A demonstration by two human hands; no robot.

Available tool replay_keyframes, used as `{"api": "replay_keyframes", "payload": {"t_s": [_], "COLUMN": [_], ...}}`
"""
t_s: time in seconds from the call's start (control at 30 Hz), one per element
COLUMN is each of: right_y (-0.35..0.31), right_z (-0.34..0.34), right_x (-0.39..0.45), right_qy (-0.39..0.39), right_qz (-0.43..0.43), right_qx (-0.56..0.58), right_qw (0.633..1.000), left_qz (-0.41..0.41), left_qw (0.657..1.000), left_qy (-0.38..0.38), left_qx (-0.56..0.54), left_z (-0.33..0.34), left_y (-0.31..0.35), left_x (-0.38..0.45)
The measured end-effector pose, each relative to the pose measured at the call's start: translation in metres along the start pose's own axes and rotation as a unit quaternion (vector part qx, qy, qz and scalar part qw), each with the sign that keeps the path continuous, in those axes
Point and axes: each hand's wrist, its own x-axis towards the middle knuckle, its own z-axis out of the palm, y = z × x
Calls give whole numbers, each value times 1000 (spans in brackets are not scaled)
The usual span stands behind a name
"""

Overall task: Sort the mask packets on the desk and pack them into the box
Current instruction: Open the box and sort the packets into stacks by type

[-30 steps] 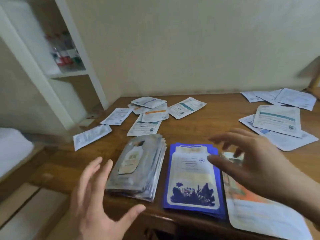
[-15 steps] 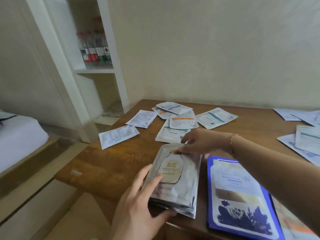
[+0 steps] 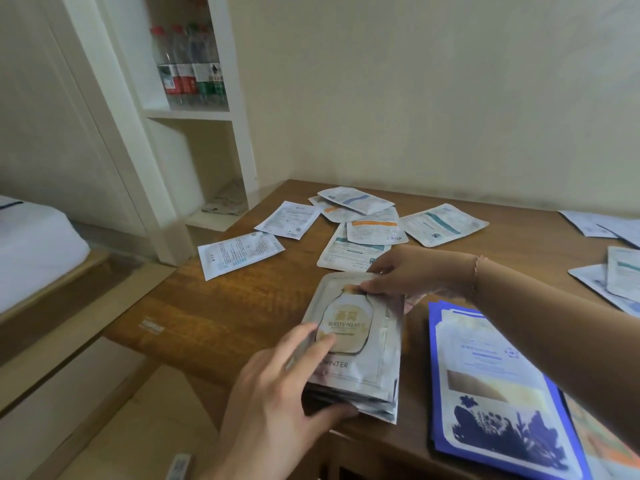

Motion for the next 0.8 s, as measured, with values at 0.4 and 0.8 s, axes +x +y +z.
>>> {"api": "replay_keyframes", "payload": {"t_s": [0.4,0.8], "right_y": [-53,63], "right_z": [30,-38], "right_x": [40,-61], "right_qy": [-13,99], "right_qz": [-36,-10], "right_qx": [-40,-188], "right_qw": [998,977], "left_qz": [-51,289], "left_qw": [999,955], "left_qy": [-17,61], "left_qx": [-9,20], "left_z": [-30,5], "left_y": [-60,73], "left_x": [-8,8]}}
